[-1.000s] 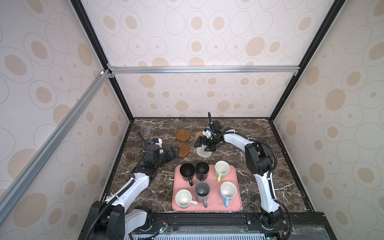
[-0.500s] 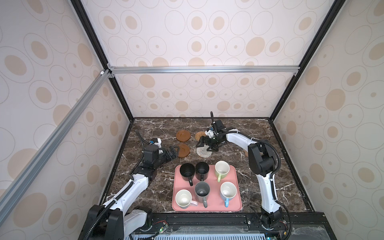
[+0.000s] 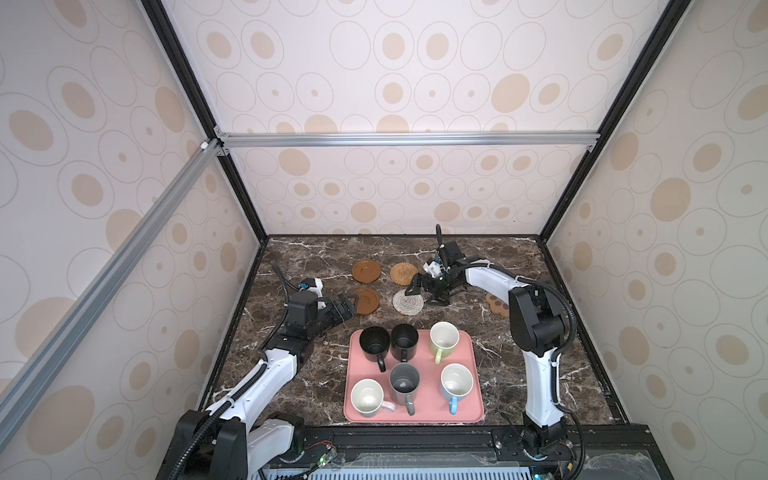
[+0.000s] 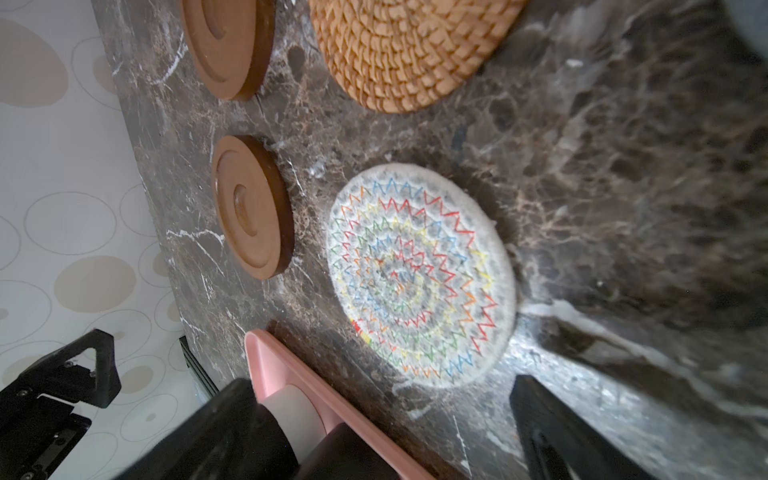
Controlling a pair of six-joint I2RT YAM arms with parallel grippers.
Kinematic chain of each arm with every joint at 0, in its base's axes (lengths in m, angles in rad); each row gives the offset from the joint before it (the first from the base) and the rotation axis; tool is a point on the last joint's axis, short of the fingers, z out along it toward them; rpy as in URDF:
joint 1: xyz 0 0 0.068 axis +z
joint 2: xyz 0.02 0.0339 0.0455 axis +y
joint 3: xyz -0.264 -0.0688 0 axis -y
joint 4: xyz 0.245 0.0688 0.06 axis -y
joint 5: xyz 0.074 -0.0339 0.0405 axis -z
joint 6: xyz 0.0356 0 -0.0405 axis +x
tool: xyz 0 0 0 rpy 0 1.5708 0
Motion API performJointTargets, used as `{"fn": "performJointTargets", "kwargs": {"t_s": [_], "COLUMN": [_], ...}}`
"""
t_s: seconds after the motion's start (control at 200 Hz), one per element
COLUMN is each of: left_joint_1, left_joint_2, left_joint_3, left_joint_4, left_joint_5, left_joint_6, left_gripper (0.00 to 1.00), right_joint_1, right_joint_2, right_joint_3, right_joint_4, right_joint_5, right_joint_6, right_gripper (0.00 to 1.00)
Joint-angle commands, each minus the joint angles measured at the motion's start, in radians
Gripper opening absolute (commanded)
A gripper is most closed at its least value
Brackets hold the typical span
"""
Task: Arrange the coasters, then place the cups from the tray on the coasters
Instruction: 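Shift the right gripper back above the zigzag coaster and hover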
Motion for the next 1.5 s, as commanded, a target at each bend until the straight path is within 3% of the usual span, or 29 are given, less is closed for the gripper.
{"fn": "performJointTargets", "kwargs": {"t_s": [0.0,0.65,1.496], "left_joint_1": [0.006,0.007,0.008], "left_joint_2": [-0.026,-0.038,-0.041], "left_joint_3": [-0.004,-0.007,-0.007], "left_joint_4": [0.003,-0.003,-0.007], "left_joint_5": [-0.009,-0.013,-0.016], "left_joint_6": [-0.016,-0.016,-0.018], "left_gripper": [1.00,1.00,1.00], "right_joint_1": [-0.003,0.001,0.002], "right_joint_2": [-0.006,0.035,0.043], "right_joint_3": [-0.014,-0.048,-0.029], "right_joint_4": [0.001,0.093,0.109], "right_joint_5": [0.000,-0.065,-0.065], "right_joint_6": [-0.008,0.068,0.086], "right_gripper": [1.00,1.00,1.00]}}
